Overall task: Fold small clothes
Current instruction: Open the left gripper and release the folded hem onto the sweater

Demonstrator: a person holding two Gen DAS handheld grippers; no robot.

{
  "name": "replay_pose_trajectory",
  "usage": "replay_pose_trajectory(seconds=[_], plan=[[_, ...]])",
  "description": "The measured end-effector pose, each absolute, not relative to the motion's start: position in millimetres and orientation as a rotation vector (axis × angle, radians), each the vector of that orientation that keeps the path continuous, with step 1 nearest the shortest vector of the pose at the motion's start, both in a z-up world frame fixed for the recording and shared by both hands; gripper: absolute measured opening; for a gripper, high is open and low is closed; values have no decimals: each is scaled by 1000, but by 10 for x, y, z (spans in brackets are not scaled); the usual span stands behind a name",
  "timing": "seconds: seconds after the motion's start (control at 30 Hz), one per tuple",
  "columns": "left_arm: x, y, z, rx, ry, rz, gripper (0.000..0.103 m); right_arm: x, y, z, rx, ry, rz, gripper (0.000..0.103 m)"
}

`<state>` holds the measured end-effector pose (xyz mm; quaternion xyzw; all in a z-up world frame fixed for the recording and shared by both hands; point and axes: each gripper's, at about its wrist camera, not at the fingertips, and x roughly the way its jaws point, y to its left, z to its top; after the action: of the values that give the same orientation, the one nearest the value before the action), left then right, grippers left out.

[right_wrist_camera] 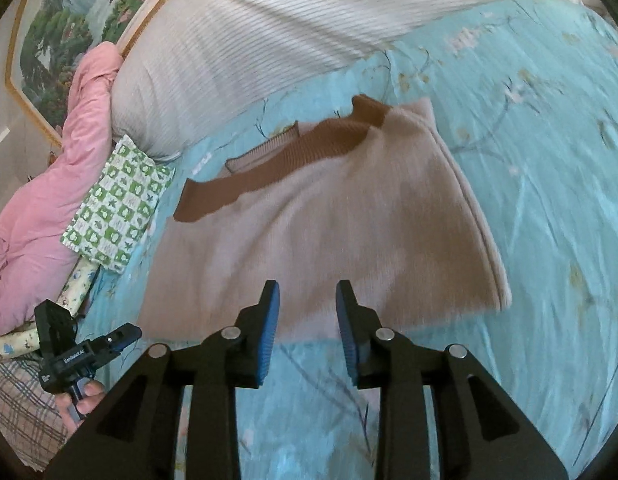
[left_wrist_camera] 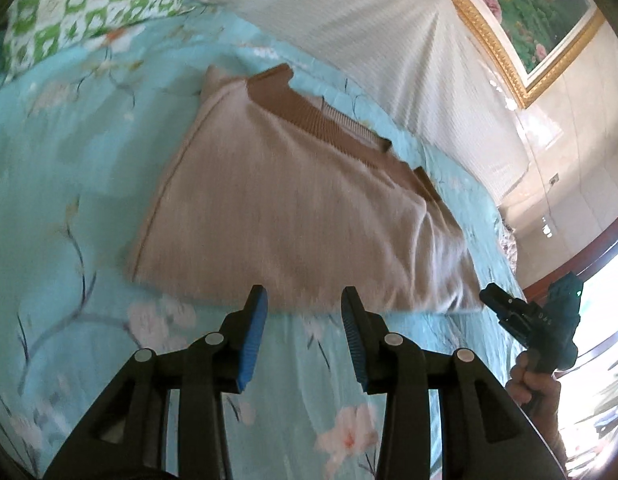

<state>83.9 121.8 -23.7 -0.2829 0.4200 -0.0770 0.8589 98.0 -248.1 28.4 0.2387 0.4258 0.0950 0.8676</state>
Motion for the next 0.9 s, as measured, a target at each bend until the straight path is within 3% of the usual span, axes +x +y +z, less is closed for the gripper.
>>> replay_pose_trajectory(seconds=[0.2, 0.3, 0.9], plan=[[673, 1130, -333, -649, 900, -175, 40, 769, -2494, 159, 540, 905, 179, 31], [631, 1053, -385, -678, 912, -181, 51, 675, -2474, 89, 551, 913, 180, 31], [935, 952, -741, -952, 888, -121, 59, 542, -2393, 39, 586, 922, 208, 36]])
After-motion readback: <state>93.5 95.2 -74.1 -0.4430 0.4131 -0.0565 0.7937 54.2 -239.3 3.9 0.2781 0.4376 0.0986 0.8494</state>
